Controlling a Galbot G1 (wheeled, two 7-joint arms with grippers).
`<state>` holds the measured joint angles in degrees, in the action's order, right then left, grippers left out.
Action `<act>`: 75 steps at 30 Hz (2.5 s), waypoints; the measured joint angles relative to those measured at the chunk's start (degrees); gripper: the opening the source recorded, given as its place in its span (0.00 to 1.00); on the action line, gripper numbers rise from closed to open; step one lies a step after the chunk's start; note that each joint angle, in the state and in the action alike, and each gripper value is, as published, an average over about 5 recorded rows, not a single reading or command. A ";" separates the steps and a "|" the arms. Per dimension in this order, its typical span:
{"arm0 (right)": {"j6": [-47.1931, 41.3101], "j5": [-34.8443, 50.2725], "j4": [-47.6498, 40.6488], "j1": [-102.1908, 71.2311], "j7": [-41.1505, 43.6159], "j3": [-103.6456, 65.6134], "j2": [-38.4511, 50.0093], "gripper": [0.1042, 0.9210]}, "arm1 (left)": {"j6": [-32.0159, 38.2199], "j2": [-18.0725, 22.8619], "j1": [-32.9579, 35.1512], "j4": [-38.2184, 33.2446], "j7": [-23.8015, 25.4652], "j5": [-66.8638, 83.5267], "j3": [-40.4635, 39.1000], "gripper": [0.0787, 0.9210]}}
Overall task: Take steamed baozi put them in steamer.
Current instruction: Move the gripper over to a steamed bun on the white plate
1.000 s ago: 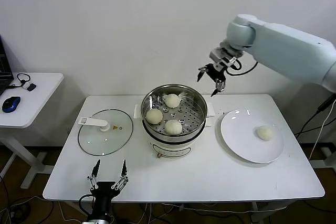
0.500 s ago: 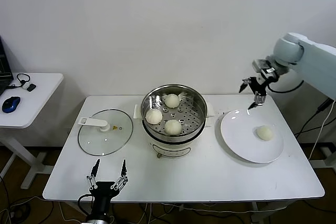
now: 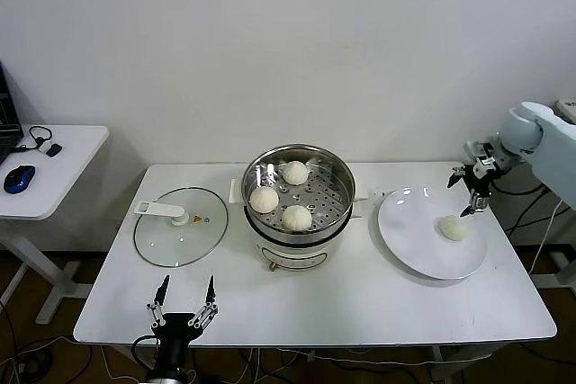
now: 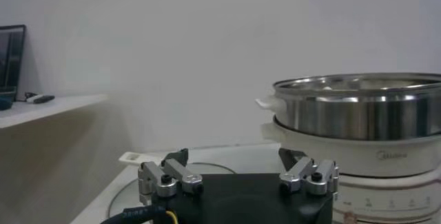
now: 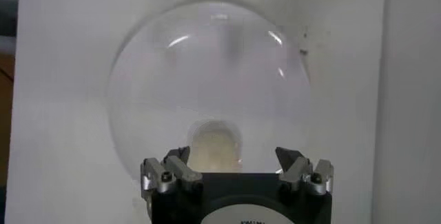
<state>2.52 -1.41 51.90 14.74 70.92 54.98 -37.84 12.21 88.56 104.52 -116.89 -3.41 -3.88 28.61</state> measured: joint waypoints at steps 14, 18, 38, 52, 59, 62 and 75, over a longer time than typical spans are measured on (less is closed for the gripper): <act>5.81 -12.50 -10.82 -10.34 -0.04 -14.26 -5.37 0.88 | -0.40 0.12 -0.28 0.46 -0.01 0.44 0.36 0.88; 6.55 -14.75 -13.43 -12.12 -0.29 -17.28 -6.96 0.88 | -0.40 0.12 -0.25 0.77 -0.01 0.66 0.49 0.88; 8.46 -22.12 -20.66 -16.39 -1.26 -26.03 -12.18 0.88 | -0.28 0.13 -0.10 1.53 -0.03 0.83 0.58 0.88; 8.66 -24.67 -22.83 -17.20 -1.72 -28.92 -13.82 0.88 | -0.16 0.17 -0.05 1.67 -0.04 0.84 0.55 0.88; 8.61 -25.23 -23.23 -17.21 -1.72 -29.43 -14.25 0.80 | -0.06 0.24 0.02 1.88 -0.05 0.83 0.50 0.88; 8.59 -25.33 -23.28 -17.26 -1.69 -29.57 -14.27 0.74 | 0.00 0.24 0.07 1.91 -0.05 0.84 0.54 0.88; 8.18 -22.76 -20.47 -16.11 -0.44 -27.28 -12.74 0.70 | 0.01 0.31 -0.12 1.97 -0.08 0.90 0.67 0.88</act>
<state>10.70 -24.16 31.43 -1.37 70.48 27.70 -50.58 12.23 88.87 104.39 -114.92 -3.49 -2.98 29.28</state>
